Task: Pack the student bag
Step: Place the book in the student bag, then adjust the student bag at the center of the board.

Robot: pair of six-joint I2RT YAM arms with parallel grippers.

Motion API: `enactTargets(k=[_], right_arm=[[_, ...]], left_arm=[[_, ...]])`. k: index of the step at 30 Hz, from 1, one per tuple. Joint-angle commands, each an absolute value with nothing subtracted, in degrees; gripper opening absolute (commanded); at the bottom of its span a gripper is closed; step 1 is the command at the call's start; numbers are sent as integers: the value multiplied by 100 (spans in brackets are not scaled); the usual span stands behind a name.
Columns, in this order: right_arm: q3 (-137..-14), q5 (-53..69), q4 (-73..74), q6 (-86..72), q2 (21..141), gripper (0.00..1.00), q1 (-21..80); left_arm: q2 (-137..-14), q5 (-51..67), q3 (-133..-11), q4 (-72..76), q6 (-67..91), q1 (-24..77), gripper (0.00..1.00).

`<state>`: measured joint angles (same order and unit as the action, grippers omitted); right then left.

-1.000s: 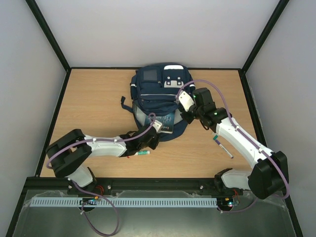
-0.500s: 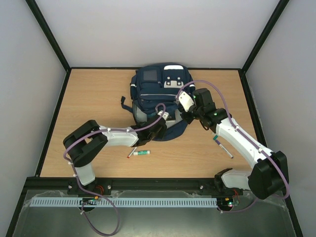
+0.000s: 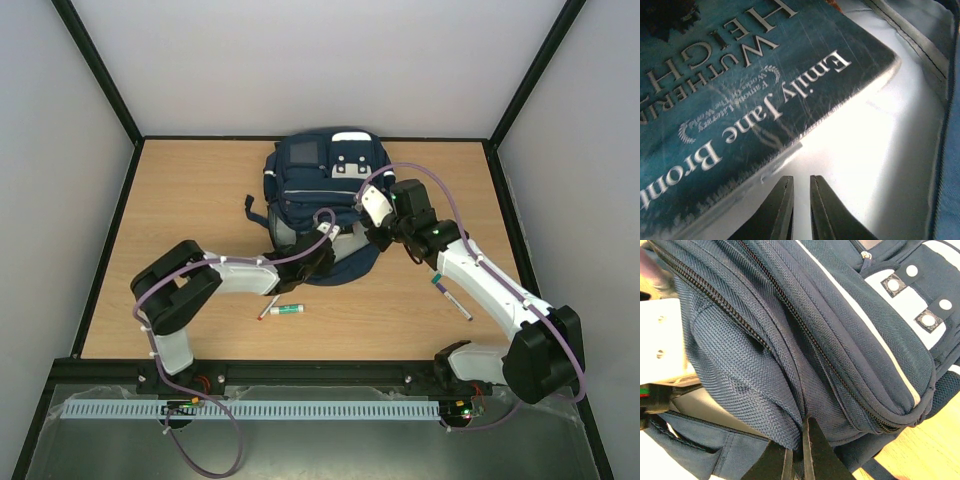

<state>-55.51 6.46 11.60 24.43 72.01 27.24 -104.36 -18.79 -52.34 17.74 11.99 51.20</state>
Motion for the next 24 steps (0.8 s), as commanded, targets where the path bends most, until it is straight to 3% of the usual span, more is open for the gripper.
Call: enactTargets(k=[1, 14, 19, 24], right_arm=[[-5503, 929, 1024, 2424, 7095, 1, 2777], [-5136, 839, 1055, 2945, 7164, 5, 2777], [-5143, 1220, 1737, 3597, 7773, 34, 2777], [-5237, 1337, 2081, 3669, 8151, 46, 2777]], left_arm=[[-9715, -1696, -4905, 1970, 1126, 5244, 16], [-7004, -1280, -2985, 1445, 1969, 5509, 51], [-6752, -1384, -2863, 995, 2504, 5267, 65], [-6698, -1356, -2858, 1031, 2925, 4752, 74]])
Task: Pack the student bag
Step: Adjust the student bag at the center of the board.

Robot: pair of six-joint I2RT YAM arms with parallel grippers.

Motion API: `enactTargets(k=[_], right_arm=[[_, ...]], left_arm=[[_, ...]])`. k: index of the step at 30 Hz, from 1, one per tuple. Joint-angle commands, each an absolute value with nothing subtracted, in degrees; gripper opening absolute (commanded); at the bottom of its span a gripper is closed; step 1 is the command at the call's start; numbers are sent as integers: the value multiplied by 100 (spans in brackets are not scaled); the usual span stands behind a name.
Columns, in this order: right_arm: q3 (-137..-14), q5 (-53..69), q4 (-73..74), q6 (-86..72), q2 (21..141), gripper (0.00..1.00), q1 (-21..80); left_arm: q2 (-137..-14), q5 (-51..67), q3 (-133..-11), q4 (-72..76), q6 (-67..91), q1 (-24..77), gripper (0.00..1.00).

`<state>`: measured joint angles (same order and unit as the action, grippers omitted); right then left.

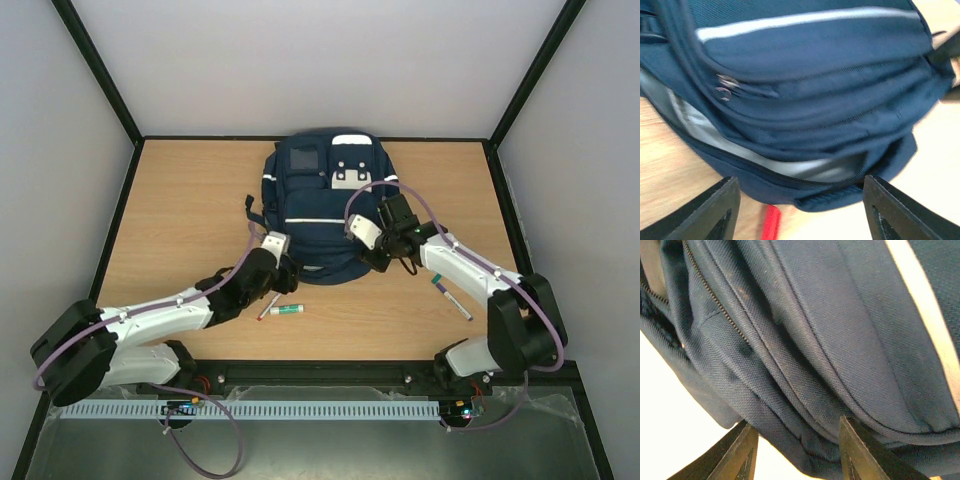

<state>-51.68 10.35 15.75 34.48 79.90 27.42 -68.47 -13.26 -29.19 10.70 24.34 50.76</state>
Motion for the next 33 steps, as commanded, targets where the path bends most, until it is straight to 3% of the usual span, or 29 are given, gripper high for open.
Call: enactTargets(k=[1, 4, 9, 17, 24, 33], right_arm=[[-5238, 1379, 2088, 3650, 8156, 47, 2777], [-5260, 1573, 2168, 3632, 8074, 51, 2777], [-5228, 1801, 2230, 3605, 7921, 58, 2745], [-5342, 2295, 2301, 3349, 7849, 63, 2471], [-5391, 2271, 1782, 2569, 7751, 66, 1561], [-5718, 336, 1196, 1653, 8512, 68, 1450]], left_arm=[[-6673, -1331, -2848, 1089, 3022, 4640, 77], [-6643, -1147, -2837, 1260, 3335, 4207, 89], [-7161, -241, -3033, 1577, 4019, 3070, 91], [-8350, 265, -3704, 1906, 4429, 2355, 86], [-9241, 668, -4147, 2039, 4505, 2173, 77], [-9610, 576, -4232, 1936, 4534, 2158, 72]])
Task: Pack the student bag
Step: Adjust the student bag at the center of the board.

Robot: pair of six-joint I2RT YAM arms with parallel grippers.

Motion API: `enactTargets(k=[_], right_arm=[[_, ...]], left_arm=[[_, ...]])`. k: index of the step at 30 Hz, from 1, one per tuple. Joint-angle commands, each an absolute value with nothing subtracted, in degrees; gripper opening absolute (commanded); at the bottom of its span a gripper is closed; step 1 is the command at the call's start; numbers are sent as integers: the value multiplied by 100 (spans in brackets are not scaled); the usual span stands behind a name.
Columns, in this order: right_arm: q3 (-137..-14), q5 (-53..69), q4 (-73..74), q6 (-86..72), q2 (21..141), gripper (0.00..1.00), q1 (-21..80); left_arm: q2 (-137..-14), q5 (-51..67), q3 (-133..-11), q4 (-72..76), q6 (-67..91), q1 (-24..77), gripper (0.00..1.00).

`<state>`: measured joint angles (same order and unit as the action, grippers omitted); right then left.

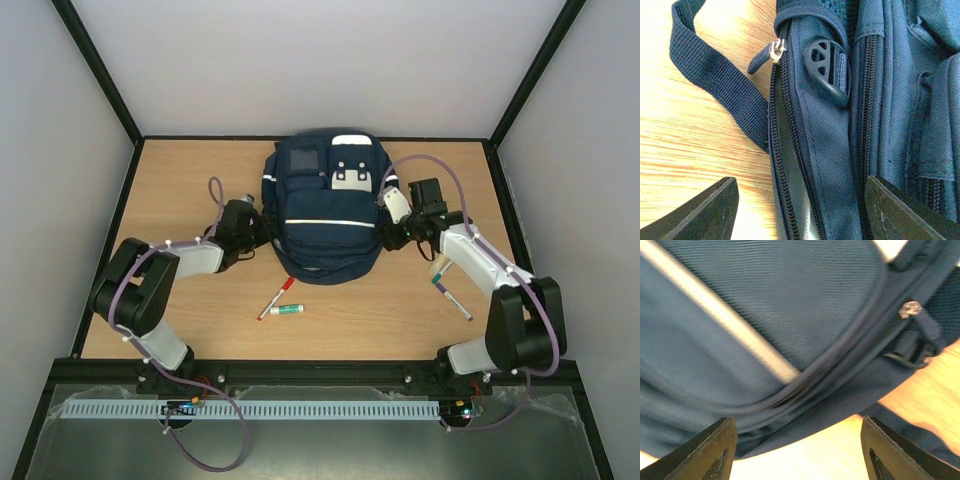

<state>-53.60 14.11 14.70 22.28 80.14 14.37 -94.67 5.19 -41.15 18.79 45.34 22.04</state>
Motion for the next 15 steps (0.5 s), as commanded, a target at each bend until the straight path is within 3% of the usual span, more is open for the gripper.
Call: enactTargets(k=[1, 15], right_arm=[[-5829, 82, 1200, 1578, 8701, 68, 1449], [-7062, -574, 1481, 1655, 10701, 64, 1584]], left_arm=[[-9652, 605, -4245, 1948, 4520, 2160, 71], [-9326, 1315, -3688, 2601, 4378, 2477, 58]])
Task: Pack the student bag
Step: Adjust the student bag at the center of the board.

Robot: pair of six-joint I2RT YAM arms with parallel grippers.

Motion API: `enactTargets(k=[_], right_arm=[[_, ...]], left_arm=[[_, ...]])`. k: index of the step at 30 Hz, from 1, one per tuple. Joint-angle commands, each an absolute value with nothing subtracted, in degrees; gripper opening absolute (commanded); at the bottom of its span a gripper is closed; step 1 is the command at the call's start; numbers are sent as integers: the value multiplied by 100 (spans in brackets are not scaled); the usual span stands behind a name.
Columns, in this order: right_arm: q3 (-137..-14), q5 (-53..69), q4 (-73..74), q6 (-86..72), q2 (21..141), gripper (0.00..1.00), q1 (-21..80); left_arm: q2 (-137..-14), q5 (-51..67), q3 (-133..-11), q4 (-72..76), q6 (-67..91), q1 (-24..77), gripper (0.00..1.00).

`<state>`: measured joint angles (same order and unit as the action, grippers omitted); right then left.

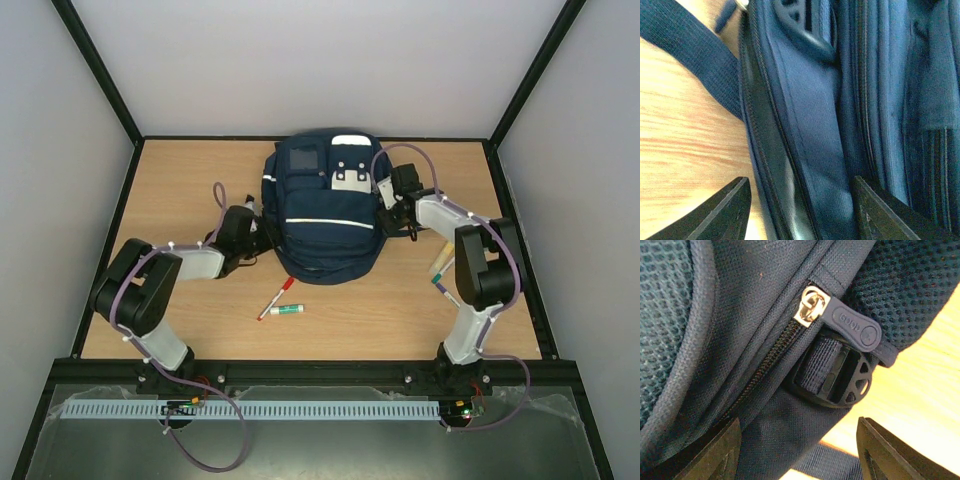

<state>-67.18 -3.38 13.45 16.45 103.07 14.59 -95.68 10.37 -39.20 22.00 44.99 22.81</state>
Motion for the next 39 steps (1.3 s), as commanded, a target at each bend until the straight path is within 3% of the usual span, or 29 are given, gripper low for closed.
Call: enactTargets(k=[1, 17, 25, 30, 39], right_arm=[[-7119, -617, 1485, 1660, 10825, 63, 1616], [-7712, -1027, 1416, 2101, 11555, 60, 1811], [-8519, -1229, 1751, 2162, 11886, 60, 1815], [-8628, -1238, 1890, 2076, 11830, 60, 1751], [-8506, -836, 2210, 1650, 11094, 62, 1431]], left_arm=[[-9351, 1374, -3667, 2674, 4364, 2572, 56], [-9046, 644, -3614, 2380, 4252, 4321, 56], [-9756, 515, -4339, 2287, 4273, 5137, 56], [-9799, 269, -4552, 1867, 4124, 5393, 64], [-8538, 73, -4556, 350, 3161, 5388, 74]])
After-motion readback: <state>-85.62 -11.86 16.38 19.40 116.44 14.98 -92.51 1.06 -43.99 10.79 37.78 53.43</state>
